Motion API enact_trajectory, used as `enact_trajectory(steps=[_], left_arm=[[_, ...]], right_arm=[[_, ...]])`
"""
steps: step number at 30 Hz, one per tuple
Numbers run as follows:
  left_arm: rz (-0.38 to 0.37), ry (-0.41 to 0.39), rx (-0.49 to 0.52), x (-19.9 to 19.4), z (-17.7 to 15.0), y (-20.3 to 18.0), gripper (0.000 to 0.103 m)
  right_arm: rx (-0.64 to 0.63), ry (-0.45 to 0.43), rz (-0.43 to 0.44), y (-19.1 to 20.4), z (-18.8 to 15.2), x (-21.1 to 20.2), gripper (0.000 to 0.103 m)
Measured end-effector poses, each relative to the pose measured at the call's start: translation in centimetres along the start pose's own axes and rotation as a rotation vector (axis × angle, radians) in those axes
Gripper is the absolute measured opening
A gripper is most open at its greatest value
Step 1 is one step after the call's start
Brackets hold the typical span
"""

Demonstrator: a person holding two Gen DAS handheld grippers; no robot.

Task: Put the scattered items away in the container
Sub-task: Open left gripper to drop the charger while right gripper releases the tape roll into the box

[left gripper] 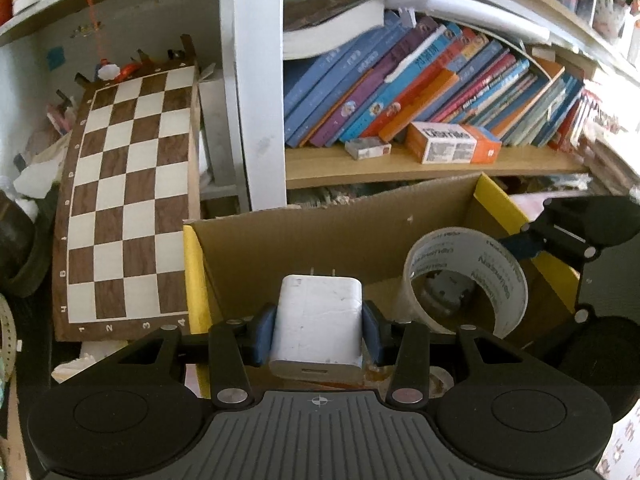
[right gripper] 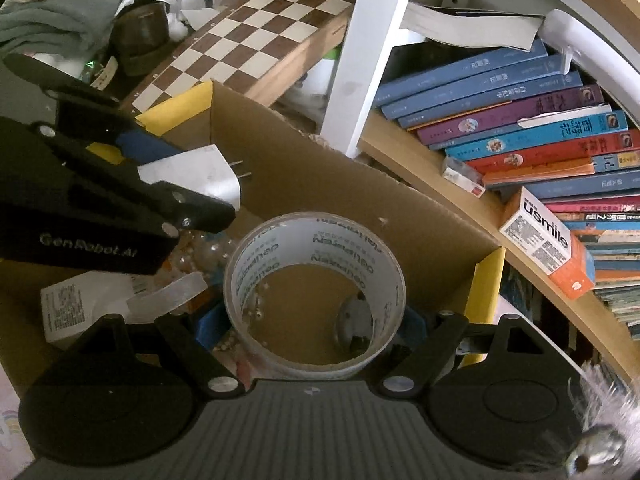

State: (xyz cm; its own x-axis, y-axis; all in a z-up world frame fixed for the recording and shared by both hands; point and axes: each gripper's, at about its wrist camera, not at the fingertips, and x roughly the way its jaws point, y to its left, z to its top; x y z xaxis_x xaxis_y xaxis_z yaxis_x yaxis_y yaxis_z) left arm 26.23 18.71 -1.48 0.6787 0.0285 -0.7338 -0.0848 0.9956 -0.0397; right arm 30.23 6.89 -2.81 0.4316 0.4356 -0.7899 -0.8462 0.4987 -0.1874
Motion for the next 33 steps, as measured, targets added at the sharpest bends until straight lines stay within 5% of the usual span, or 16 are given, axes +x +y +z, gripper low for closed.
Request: enact_trajectory(steps=[7, 14, 33], left_arm=[[-0.007, -0.016, -0.008, -0.2, -0.1, 0.2, 0.047], [-0.023, -0.064, -0.005, -1.7, -0.6, -0.1, 0.071], [-0.032, -0.21, 0.013, -9.1, -2.3, -2.6, 0.077]], right_arm=[[-0.007, 0.004, -0.01, 0.2, 0.0, 0.1, 0.085], [-0.009, -0.021, -0.052, 0.3, 0.0, -0.7, 0.095], [0.055, -0.149, -0.075, 1.8, -1.4, -7.8, 0.096]])
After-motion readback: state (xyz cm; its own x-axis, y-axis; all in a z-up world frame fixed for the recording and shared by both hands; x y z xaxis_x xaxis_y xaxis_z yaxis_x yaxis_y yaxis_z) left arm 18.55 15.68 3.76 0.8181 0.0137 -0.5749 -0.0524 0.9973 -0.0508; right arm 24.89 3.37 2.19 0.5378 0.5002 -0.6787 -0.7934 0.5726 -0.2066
